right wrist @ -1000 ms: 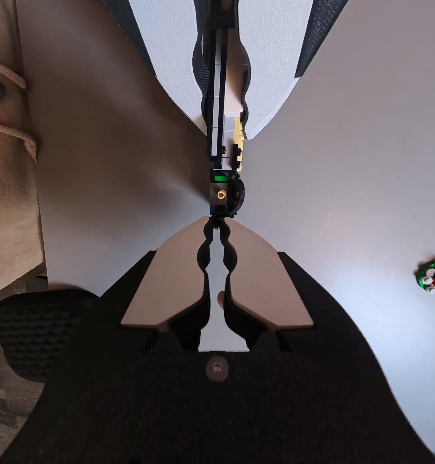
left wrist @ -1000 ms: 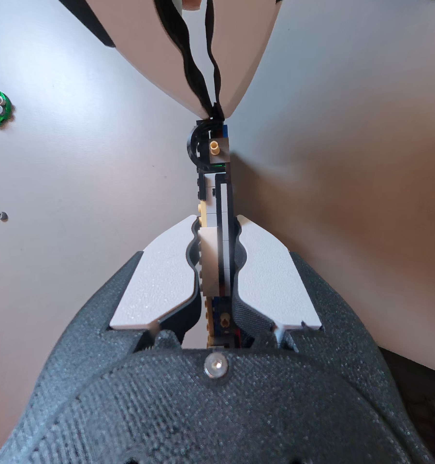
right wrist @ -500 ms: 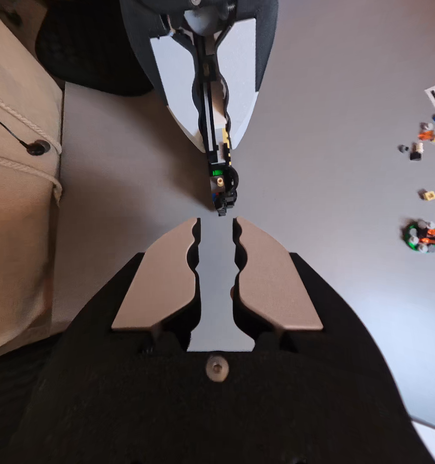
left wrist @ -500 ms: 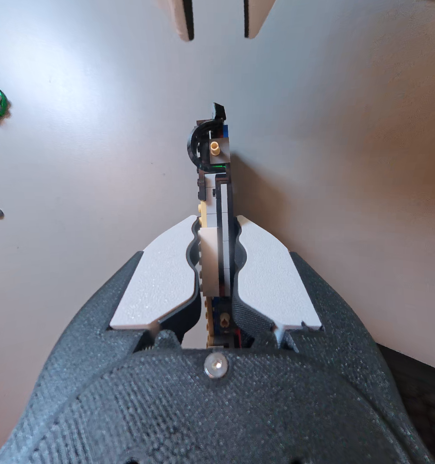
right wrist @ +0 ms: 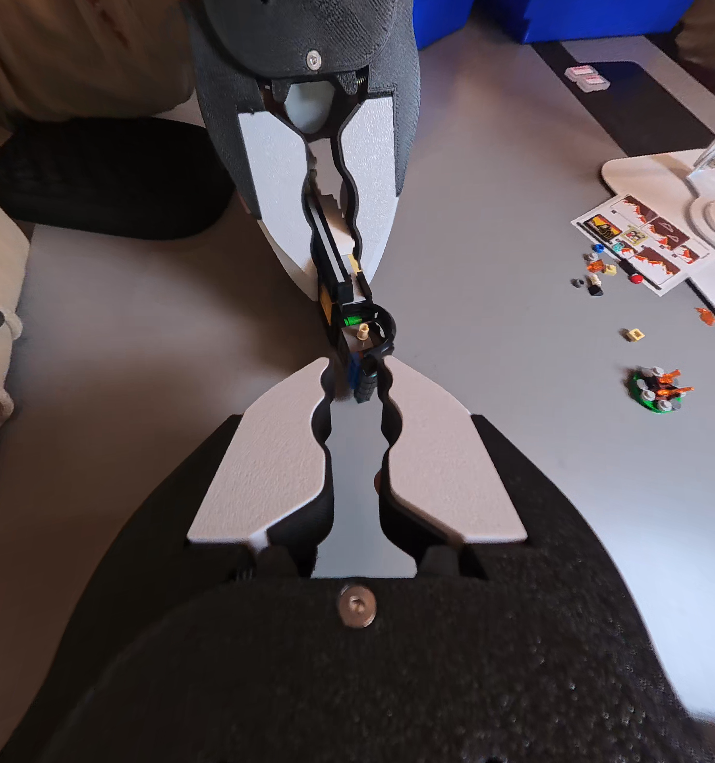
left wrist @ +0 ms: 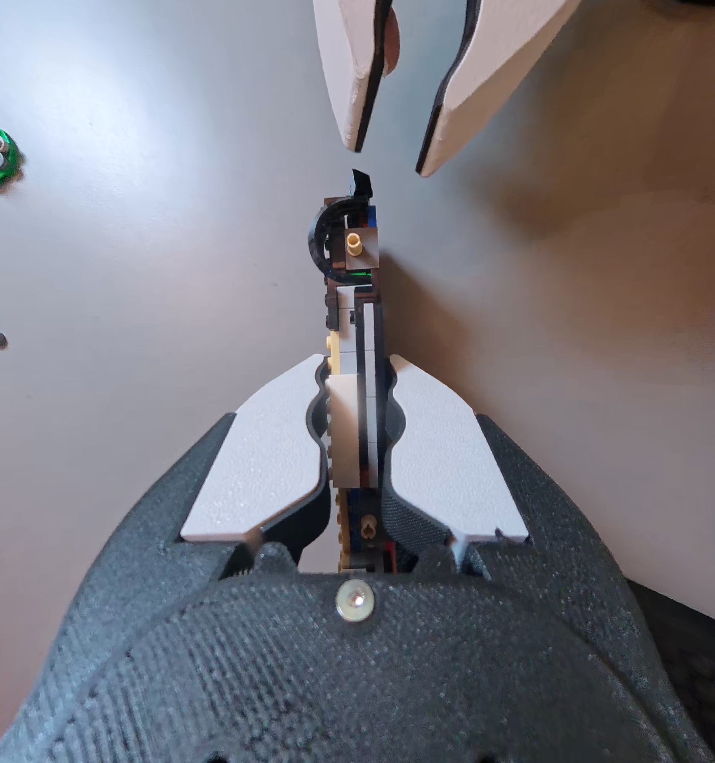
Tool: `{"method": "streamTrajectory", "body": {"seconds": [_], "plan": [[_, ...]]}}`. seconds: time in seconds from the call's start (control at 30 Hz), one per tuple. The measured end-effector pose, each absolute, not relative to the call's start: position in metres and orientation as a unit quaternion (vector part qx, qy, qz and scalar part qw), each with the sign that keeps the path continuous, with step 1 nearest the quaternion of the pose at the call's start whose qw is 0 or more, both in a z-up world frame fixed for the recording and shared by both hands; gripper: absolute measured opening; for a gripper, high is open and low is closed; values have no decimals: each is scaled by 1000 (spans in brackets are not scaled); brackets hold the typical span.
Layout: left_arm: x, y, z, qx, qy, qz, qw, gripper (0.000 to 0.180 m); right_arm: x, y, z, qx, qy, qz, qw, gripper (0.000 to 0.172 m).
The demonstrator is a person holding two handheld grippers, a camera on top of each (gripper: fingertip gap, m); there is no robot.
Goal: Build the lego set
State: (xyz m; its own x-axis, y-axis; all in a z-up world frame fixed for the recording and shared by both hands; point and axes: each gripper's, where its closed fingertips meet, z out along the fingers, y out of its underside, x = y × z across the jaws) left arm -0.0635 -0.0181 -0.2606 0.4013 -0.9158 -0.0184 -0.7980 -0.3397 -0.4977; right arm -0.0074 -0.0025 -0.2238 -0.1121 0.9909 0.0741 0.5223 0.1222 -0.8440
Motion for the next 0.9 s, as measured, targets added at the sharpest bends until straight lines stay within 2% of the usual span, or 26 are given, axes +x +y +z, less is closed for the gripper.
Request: {"method": "streamTrajectory", "body": {"seconds": [0.27, 0.53, 0.7, 0.9], "plan": [[-63, -16, -261, -818, 514, -130, 222, 24, -5, -7, -229, -613, -625, 315, 367, 21], [-64, -14, -261, -823, 506, -128, 224, 24, -5, -14, -228, -648, -569, 322, 389, 31], [-63, -14, -261, -827, 500, -126, 224, 24, -6, -10, -227, -663, -543, 300, 420, 30], [-63, -14, -261, -826, 501, -125, 225, 24, -3, 1, -228, -663, -543, 279, 433, 20]]}}
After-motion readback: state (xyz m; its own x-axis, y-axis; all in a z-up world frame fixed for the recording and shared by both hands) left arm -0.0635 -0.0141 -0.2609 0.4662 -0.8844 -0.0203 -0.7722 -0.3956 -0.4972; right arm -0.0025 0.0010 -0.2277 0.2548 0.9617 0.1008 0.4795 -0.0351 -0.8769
